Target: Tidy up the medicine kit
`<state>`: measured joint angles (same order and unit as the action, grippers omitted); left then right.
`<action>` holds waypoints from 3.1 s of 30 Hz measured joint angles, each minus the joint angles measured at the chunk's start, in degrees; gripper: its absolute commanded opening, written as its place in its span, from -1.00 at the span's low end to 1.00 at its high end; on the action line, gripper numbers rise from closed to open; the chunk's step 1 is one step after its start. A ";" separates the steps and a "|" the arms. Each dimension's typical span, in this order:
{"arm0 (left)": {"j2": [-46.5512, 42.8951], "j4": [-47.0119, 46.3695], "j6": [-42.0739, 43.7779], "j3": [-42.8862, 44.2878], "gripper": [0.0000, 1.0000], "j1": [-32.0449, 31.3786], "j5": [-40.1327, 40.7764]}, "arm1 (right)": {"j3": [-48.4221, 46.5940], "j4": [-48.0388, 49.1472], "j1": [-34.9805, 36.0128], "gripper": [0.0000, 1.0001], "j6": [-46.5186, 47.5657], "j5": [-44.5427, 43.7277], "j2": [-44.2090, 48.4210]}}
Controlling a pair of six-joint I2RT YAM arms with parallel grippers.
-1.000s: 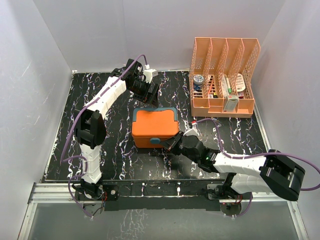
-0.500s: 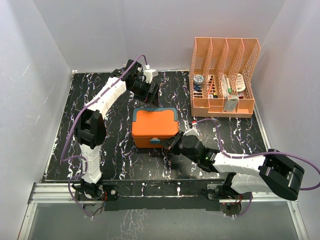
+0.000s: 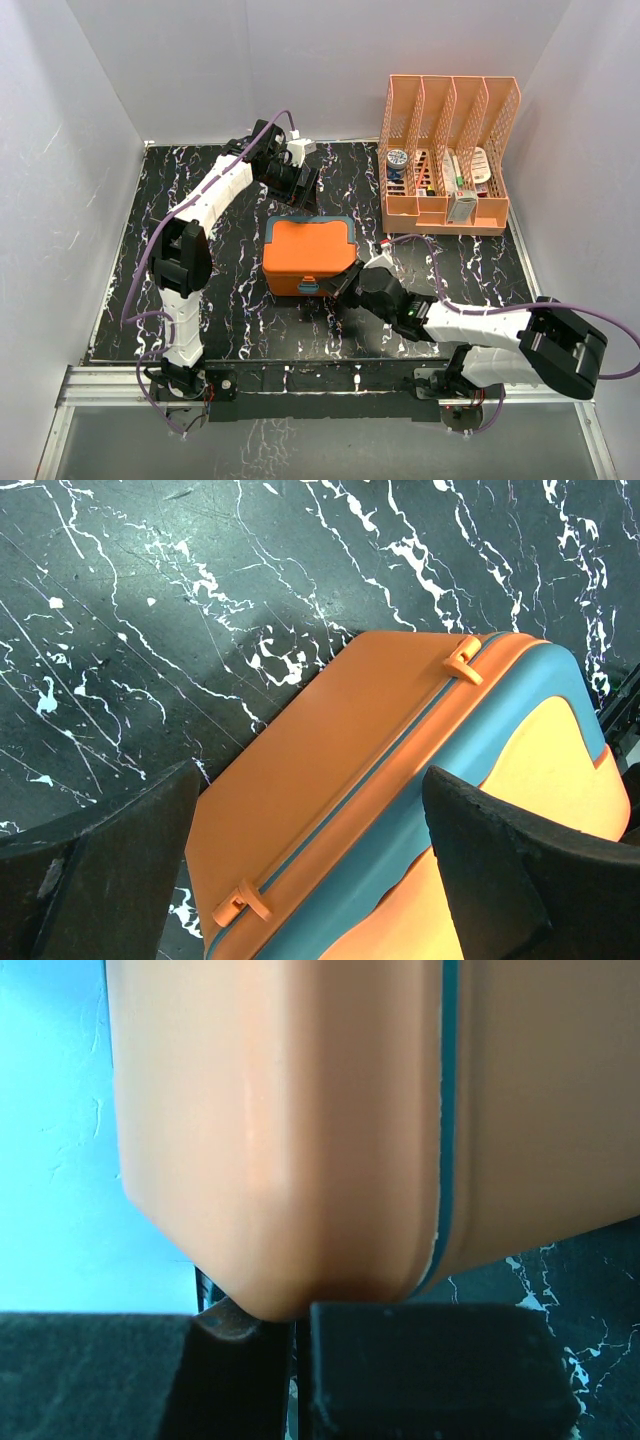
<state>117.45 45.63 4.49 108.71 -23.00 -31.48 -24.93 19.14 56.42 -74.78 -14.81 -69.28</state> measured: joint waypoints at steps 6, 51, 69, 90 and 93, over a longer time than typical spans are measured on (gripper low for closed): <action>0.00 -0.04 0.00 -0.09 0.85 0.02 0.17 | -0.92 -1.81 0.00 -1.00 0.09 1.68 -0.26; -0.22 -2.78 0.02 -3.52 0.85 0.28 1.09 | -5.33 -8.79 0.22 -1.00 -2.93 8.83 -0.74; -1.70 -3.41 0.02 -4.76 0.85 0.39 1.62 | -5.44 -8.22 0.26 -1.00 -3.56 8.57 -2.49; -3.37 -4.13 -1.16 -9.77 0.84 0.37 2.14 | -6.21 -23.93 0.22 -1.00 -7.87 4.98 5.86; -3.76 -4.02 -1.29 -10.49 0.84 0.39 2.23 | -6.14 -25.07 0.39 -1.00 -8.13 4.24 5.68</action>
<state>113.69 41.60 3.20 98.21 -22.61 -29.26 -31.07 -5.93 56.82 -82.91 -10.57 -63.59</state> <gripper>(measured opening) 0.920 0.007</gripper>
